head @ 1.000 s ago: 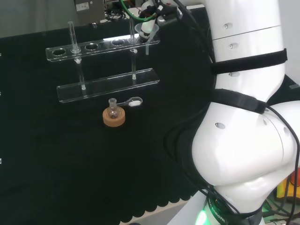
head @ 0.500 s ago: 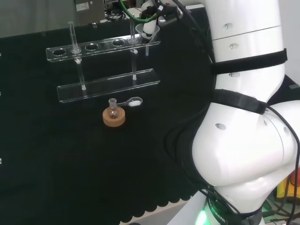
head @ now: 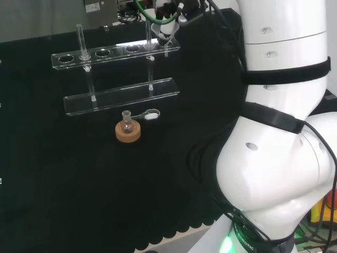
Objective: Pick up the funnel from the transparent funnel stand.
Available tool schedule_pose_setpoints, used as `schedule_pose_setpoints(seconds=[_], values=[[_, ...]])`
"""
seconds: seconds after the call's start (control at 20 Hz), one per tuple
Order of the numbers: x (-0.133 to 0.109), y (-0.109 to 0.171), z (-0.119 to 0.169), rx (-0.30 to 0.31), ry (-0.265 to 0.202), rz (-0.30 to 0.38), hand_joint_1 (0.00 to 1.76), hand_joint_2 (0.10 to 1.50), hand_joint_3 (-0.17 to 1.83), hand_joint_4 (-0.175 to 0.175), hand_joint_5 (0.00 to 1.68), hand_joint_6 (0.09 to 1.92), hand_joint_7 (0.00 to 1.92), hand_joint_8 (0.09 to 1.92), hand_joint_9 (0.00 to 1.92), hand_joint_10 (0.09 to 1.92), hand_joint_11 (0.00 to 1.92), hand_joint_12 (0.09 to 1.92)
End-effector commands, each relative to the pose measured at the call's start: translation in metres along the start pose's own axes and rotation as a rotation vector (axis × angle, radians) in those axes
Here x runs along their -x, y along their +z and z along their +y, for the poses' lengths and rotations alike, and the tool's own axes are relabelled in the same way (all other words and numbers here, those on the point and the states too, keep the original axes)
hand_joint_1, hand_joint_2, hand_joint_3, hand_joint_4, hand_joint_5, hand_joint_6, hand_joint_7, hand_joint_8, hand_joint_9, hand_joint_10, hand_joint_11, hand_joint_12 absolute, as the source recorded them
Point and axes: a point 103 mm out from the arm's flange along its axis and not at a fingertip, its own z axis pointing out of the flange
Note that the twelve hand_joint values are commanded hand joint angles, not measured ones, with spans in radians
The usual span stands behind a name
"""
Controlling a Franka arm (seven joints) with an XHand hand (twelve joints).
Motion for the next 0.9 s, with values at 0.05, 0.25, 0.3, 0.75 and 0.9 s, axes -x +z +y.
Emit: schedule_pose_setpoints(seconds=[0.05,0.25,0.3,0.75,0.9], values=[[0.011,-0.034,-0.025,0.050,0.029,-0.034,0.90,0.71,0.65,0.008,0.60,0.57,0.54,0.76,0.99,0.68,0.33,1.37],[0.015,-0.042,-0.048,0.049,0.055,-0.027,0.90,0.71,0.65,0.006,0.59,0.60,0.53,0.76,0.99,0.68,0.33,1.37],[0.014,-0.043,-0.053,0.049,0.058,-0.025,0.90,0.71,0.66,0.006,0.58,0.60,0.52,0.76,0.99,0.69,0.33,1.37],[-0.002,-0.044,-0.113,0.067,0.070,0.034,0.89,0.71,0.67,0.004,0.57,0.63,0.51,0.76,0.99,0.69,0.34,1.37],[-0.016,-0.042,-0.130,0.074,0.067,0.030,0.88,0.71,0.68,0.001,0.56,0.63,0.51,0.76,0.98,0.69,0.34,1.37]])
